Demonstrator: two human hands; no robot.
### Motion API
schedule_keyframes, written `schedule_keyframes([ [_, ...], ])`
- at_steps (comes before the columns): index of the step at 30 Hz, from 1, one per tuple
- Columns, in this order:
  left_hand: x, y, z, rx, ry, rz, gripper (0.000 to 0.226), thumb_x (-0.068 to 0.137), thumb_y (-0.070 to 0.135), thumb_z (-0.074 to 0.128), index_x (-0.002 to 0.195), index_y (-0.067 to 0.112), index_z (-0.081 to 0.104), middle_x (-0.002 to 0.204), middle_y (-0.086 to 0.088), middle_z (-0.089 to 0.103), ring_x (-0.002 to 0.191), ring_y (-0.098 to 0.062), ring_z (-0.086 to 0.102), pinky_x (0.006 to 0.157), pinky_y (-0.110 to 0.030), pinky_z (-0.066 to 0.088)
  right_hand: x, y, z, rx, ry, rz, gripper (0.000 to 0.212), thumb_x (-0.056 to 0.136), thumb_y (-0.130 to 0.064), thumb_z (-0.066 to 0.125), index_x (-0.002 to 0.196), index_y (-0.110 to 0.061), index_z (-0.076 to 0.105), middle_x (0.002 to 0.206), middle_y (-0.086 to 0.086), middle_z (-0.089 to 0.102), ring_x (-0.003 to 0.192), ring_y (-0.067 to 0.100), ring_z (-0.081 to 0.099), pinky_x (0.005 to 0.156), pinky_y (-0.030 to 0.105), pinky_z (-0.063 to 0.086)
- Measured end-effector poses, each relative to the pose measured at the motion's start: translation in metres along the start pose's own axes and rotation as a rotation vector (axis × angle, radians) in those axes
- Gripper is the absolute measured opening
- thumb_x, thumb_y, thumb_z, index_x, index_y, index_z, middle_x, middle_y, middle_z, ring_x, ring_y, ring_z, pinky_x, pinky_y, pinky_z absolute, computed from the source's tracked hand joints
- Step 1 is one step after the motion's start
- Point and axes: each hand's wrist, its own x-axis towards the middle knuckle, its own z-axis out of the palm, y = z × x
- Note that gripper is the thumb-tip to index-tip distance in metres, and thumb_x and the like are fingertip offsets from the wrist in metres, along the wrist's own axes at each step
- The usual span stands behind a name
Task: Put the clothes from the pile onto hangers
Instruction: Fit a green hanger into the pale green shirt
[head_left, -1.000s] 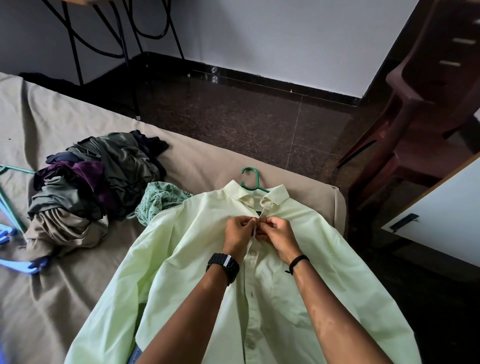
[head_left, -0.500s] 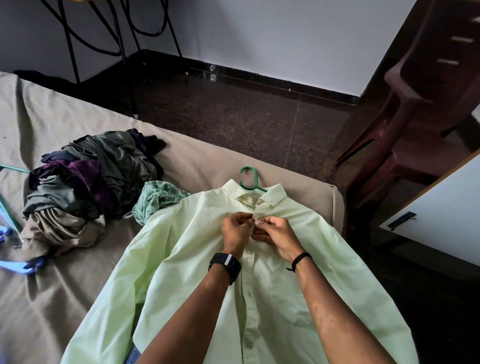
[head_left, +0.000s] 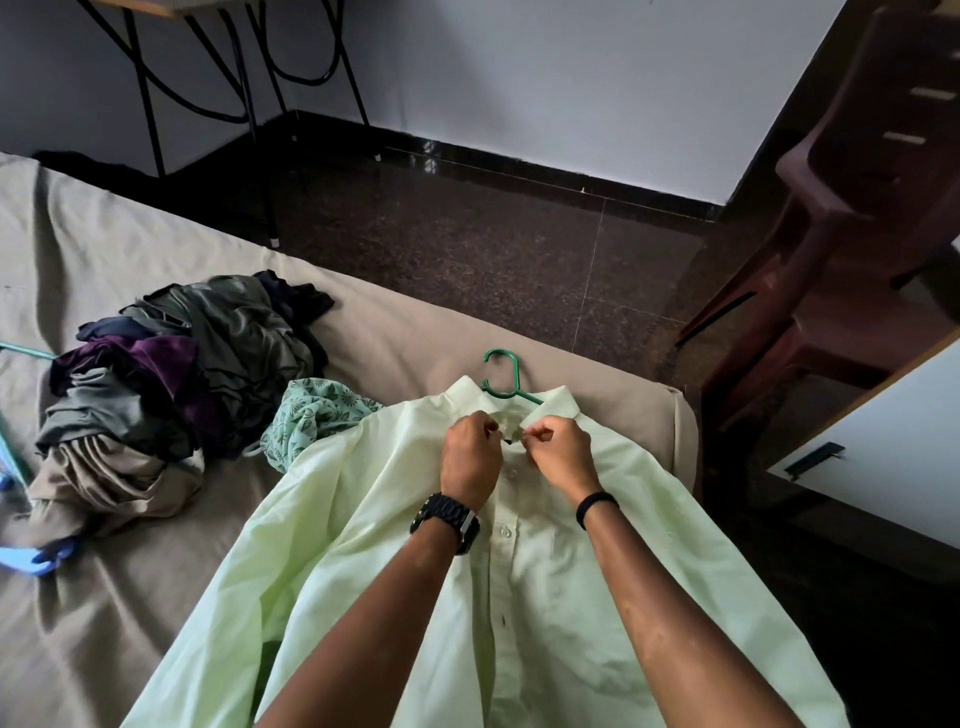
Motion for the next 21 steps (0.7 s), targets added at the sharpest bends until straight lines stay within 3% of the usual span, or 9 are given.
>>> schedule_keyframes([
  [3, 0.022, 0.0, 0.001, 0.091, -0.045, 0.011, 0.017, 0.087, 0.009, 0.056, 0.097, 0.004, 0.068, 0.099, -0.015, 0.069, 0.098, -0.031, 0.061, 0.081, -0.039, 0.047, 0.016, -0.004, 0.008, -0.115, -0.042, -0.08, 0.022, 0.085, 0.0, 0.055, 0.097, -0.003, 0.073, 0.097, 0.012, 0.072, 0.095, 0.023, 0.065, 0.082, 0.021, 0.044],
  [6, 0.034, -0.005, 0.005, 0.149, -0.107, 0.01, 0.017, 0.083, 0.007, 0.059, 0.093, 0.008, 0.072, 0.096, -0.014, 0.071, 0.094, -0.032, 0.063, 0.078, -0.037, 0.049, 0.029, 0.002, 0.017, -0.219, -0.134, -0.057, 0.034, 0.085, -0.001, 0.049, 0.11, -0.011, 0.071, 0.109, 0.015, 0.068, 0.107, 0.032, 0.06, 0.09, 0.03, 0.047],
  [10, 0.038, -0.011, 0.012, 0.22, -0.135, -0.021, 0.015, 0.083, 0.008, 0.061, 0.091, 0.009, 0.073, 0.097, -0.015, 0.071, 0.094, -0.034, 0.063, 0.077, -0.037, 0.047, 0.037, 0.011, 0.022, -0.335, -0.167, -0.055, 0.024, 0.088, -0.005, 0.045, 0.091, -0.003, 0.069, 0.098, 0.021, 0.068, 0.104, 0.038, 0.054, 0.082, 0.036, 0.044],
  [13, 0.042, -0.014, 0.02, 0.252, -0.138, -0.046, 0.015, 0.083, 0.01, 0.061, 0.092, 0.006, 0.072, 0.097, -0.017, 0.07, 0.094, -0.035, 0.063, 0.075, -0.038, 0.047, 0.039, 0.015, 0.026, -0.334, -0.112, -0.035, 0.014, 0.089, -0.012, 0.055, 0.089, -0.003, 0.065, 0.097, 0.017, 0.067, 0.104, 0.033, 0.052, 0.082, 0.035, 0.044],
  [17, 0.043, -0.012, 0.026, 0.282, -0.118, -0.151, 0.018, 0.088, 0.016, 0.058, 0.103, 0.009, 0.066, 0.11, -0.013, 0.065, 0.104, -0.033, 0.061, 0.081, -0.037, 0.048, 0.033, 0.019, 0.032, -0.228, 0.002, 0.014, 0.007, 0.077, -0.01, 0.067, 0.08, -0.006, 0.062, 0.085, 0.01, 0.067, 0.085, 0.029, 0.06, 0.069, 0.034, 0.045],
  [21, 0.044, -0.011, 0.028, 0.268, -0.129, -0.22, 0.023, 0.09, 0.015, 0.049, 0.11, 0.01, 0.06, 0.119, -0.013, 0.059, 0.112, -0.032, 0.057, 0.088, -0.036, 0.045, 0.029, 0.015, 0.033, -0.008, 0.146, 0.094, 0.013, 0.072, 0.001, 0.06, 0.074, -0.011, 0.06, 0.077, 0.003, 0.064, 0.074, 0.02, 0.055, 0.066, 0.023, 0.037],
])
